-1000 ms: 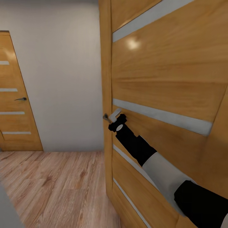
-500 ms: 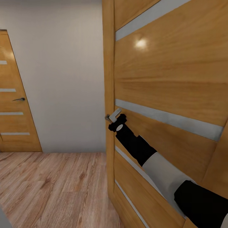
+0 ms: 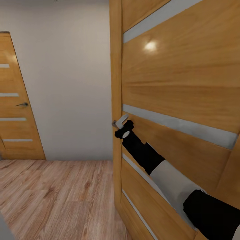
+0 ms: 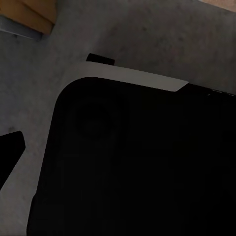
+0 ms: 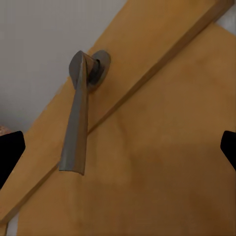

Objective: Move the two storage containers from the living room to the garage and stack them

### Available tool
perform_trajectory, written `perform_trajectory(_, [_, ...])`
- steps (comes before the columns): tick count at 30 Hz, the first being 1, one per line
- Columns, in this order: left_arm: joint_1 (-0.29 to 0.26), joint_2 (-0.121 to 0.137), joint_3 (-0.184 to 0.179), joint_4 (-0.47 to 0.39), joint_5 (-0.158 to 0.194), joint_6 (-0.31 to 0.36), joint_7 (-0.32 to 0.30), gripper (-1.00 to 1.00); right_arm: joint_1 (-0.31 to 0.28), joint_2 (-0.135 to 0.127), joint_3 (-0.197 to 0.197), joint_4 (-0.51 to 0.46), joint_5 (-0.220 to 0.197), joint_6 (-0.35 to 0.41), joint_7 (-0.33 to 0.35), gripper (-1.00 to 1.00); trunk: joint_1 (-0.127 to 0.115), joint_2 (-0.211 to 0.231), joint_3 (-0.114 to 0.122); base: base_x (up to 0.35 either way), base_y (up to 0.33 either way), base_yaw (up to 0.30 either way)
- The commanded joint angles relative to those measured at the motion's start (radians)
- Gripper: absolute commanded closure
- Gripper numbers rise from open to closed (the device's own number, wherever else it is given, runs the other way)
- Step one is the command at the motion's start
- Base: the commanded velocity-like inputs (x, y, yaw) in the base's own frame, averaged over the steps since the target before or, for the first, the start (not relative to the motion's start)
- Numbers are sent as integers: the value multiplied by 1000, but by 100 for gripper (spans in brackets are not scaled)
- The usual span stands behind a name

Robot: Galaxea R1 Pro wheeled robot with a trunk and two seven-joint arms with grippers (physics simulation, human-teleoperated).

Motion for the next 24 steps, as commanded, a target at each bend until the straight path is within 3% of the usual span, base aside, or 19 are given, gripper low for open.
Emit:
perform_trajectory(1, [0,0,0,-1,10,-2,0,-100,-1,0,3,1,0,6,-4,-100,0,-1,-1,0,0,186])
perform_trajectory(15, [0,0,0,-1,11,-2,0,-100,-1,0,1,4,0,5,-4,-100,0,-1,-1,2,0,24])
perform_trajectory(24, [0,0,0,-1,12,-2,0,-100,-1,0,1,4,3,5,-4,-100,0,-1,-1,246,0,0])
